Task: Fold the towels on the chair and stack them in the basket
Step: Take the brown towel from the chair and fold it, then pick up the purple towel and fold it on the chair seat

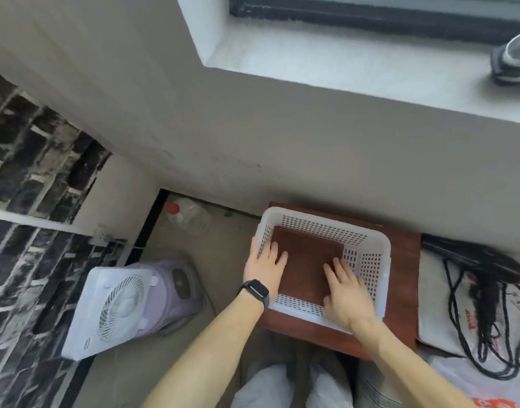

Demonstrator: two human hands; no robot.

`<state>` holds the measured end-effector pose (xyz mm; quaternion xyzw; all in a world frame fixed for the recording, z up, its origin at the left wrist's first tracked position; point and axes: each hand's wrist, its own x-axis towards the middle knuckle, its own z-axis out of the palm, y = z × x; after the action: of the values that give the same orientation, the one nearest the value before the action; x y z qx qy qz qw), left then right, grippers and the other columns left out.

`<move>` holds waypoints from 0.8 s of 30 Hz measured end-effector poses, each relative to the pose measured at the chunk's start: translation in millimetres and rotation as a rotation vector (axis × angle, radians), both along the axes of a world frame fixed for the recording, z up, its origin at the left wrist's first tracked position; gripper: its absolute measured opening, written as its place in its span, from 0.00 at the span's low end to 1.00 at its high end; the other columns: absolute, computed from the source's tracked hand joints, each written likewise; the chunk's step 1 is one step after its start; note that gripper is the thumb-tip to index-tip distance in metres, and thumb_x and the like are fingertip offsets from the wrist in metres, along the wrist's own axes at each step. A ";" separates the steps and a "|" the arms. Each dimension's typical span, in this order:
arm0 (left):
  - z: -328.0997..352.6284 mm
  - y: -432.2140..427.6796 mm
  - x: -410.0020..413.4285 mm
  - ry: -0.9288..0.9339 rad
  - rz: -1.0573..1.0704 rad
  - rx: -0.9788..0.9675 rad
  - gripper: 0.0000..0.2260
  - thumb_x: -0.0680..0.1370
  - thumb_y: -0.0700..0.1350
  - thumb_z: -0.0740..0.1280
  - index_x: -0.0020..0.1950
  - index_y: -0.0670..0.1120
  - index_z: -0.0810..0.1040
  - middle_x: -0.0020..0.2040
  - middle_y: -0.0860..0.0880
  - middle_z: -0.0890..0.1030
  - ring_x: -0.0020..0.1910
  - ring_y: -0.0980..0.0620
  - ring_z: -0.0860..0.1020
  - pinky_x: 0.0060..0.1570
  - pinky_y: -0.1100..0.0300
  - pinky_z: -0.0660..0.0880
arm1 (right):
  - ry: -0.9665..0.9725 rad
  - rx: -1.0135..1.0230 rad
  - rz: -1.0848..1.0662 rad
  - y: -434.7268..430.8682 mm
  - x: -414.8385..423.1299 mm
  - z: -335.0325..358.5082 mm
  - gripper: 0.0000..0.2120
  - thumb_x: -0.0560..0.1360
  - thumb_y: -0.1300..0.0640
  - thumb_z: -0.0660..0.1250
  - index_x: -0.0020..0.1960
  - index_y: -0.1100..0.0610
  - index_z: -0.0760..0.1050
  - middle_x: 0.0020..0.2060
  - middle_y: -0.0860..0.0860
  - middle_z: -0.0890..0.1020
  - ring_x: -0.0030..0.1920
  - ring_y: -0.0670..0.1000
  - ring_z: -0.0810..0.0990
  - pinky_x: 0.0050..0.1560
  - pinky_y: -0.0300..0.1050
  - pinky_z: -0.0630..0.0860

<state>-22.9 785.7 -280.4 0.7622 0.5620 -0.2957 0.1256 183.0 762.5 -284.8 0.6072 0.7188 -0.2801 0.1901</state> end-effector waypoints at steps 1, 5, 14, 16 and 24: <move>8.3 -10.2 -3.6 -0.062 0.050 0.010 0.32 0.78 0.47 0.61 0.80 0.49 0.51 0.80 0.41 0.53 0.79 0.42 0.50 0.73 0.34 0.35 | 0.027 0.009 0.001 -4.6 -0.4 10.2 0.32 0.79 0.50 0.57 0.81 0.52 0.53 0.81 0.53 0.50 0.81 0.54 0.45 0.80 0.56 0.48; 48.1 -60.6 -15.6 -0.219 0.390 0.082 0.29 0.79 0.49 0.59 0.79 0.53 0.55 0.80 0.46 0.55 0.78 0.47 0.54 0.74 0.38 0.43 | 0.173 0.002 0.076 -23.3 -5.5 49.5 0.26 0.80 0.50 0.58 0.77 0.48 0.63 0.79 0.49 0.60 0.80 0.52 0.53 0.78 0.49 0.54; 127.7 -226.6 -65.5 -0.471 1.346 0.356 0.24 0.79 0.50 0.61 0.75 0.54 0.64 0.73 0.50 0.67 0.71 0.46 0.67 0.71 0.51 0.61 | 0.517 0.139 0.698 -67.4 -116.4 163.8 0.16 0.74 0.55 0.65 0.60 0.46 0.80 0.57 0.43 0.83 0.58 0.51 0.79 0.60 0.45 0.74; 148.0 -279.6 -74.5 -0.534 1.519 0.450 0.23 0.79 0.48 0.63 0.74 0.52 0.67 0.71 0.47 0.70 0.69 0.45 0.69 0.67 0.57 0.65 | 0.589 0.142 0.856 -97.0 -155.3 188.4 0.14 0.75 0.55 0.65 0.58 0.49 0.81 0.54 0.44 0.84 0.55 0.52 0.81 0.57 0.47 0.74; 218.3 -534.7 -84.4 -0.220 2.061 0.814 0.20 0.78 0.51 0.63 0.70 0.54 0.70 0.65 0.49 0.76 0.64 0.47 0.75 0.59 0.56 0.72 | 0.721 -0.087 1.491 -299.5 -282.7 266.4 0.14 0.78 0.48 0.62 0.62 0.44 0.78 0.58 0.44 0.81 0.59 0.53 0.78 0.59 0.43 0.71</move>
<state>-107.2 251.0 -62.1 -0.0625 0.9670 0.2255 0.1008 -99.8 463.0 -18.4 -0.1637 0.9381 -0.2858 0.1070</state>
